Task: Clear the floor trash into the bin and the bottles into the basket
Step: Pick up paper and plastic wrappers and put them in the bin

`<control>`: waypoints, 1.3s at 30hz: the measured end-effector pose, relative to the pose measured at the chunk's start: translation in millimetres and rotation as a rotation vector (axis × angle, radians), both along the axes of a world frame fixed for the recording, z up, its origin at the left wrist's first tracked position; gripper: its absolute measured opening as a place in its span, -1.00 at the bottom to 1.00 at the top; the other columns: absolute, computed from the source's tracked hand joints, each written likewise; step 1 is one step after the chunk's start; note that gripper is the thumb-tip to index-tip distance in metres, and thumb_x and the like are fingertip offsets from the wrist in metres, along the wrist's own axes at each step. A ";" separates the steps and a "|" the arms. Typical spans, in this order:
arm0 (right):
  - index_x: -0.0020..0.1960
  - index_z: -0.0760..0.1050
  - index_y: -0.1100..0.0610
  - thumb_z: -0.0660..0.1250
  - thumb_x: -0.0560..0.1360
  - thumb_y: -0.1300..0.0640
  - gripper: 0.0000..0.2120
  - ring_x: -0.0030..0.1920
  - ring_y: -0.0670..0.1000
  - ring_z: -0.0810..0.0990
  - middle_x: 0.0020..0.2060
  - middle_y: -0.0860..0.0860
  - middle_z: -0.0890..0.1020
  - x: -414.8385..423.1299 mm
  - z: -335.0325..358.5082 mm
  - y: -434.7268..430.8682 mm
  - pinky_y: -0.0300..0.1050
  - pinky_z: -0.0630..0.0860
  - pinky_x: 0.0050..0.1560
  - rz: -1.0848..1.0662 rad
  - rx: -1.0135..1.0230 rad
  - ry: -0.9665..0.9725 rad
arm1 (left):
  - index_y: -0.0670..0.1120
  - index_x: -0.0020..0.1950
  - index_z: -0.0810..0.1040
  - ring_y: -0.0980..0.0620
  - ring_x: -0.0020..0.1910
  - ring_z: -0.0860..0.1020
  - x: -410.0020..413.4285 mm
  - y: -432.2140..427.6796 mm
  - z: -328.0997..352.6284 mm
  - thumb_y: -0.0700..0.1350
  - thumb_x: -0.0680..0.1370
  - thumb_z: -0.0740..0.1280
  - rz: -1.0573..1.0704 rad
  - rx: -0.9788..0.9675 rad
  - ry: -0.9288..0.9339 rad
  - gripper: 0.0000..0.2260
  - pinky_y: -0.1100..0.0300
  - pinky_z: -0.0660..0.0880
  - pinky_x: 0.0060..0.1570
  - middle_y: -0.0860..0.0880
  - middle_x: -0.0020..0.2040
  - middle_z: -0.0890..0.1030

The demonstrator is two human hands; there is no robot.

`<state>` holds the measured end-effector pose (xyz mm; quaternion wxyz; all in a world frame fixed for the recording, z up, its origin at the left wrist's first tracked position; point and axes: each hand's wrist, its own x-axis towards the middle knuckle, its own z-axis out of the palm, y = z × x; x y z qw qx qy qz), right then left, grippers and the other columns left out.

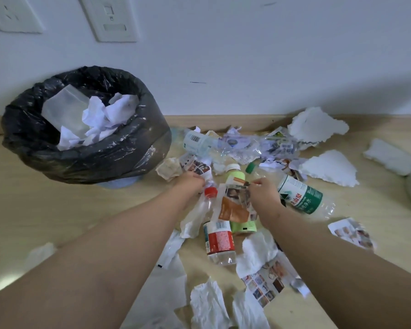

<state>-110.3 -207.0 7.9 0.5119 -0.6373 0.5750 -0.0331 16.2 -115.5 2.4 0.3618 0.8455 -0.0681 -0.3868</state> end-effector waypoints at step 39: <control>0.06 0.47 0.17 0.24 0.56 0.17 -0.88 -0.23 0.16 0.60 -0.19 0.15 0.62 57.7 71.4 51.7 0.07 0.50 -0.17 0.113 0.534 -0.739 | -0.02 -0.01 0.55 0.00 -0.15 0.55 11.6 43.8 102.4 -0.16 0.56 0.27 0.008 -0.314 -0.464 -0.92 0.13 0.52 -0.13 -0.03 -0.13 0.58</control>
